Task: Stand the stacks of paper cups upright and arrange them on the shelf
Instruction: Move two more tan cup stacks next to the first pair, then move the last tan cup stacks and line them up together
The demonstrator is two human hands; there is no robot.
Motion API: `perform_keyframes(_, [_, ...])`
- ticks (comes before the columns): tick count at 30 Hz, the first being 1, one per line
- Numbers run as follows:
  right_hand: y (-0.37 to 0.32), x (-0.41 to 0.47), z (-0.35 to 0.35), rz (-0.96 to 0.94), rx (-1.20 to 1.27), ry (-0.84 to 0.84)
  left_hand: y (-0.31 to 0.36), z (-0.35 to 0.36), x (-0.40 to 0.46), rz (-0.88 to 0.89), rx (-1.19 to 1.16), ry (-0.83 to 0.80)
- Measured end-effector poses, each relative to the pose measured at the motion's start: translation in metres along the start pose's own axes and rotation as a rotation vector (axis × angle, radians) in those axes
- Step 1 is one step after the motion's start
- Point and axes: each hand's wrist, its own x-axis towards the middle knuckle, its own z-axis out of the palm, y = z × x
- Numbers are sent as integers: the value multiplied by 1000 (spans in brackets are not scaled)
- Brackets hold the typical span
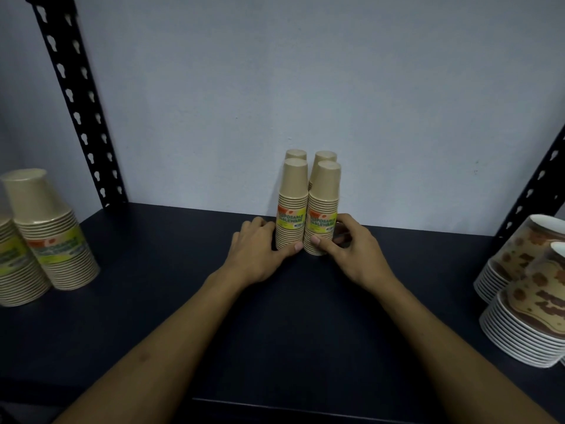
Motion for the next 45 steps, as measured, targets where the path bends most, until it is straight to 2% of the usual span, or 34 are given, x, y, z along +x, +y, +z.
perform_keyframes(11, [-8, -5, -1, 42, -52, -33, 3, -4, -7, -4, -6, -11])
perform_keyframes(13, [-10, -7, -2, 76, -153, -75, 2, -7, -10, -20, -59, -53])
perform_keyframes(15, [-15, -12, -6, 123, -358, -153, 0, -10, -12, -43, -91, -82])
perform_keyframes(17, [-19, -19, -10, 150, -508, -216, -1, -12, -15, -60, -31, -113])
perform_keyframes(22, [-25, -39, -12, 224, -658, -247, 2, -13, -34, -106, 118, -142])
perform_keyframes(29, [-41, -77, -12, 271, -704, -281, 17, -15, -97, -112, 201, -138])
perform_keyframes(35, [-58, -123, -8, 213, -740, -290, 20, -25, -166, -59, 209, -122])
perform_keyframes(41, [-80, -141, 3, 191, -725, -346, 8, -40, -199, -1, 162, -102])
perform_keyframes(45, [-101, -146, 25, 106, -681, -420, -7, -62, -213, -1, 181, -84])
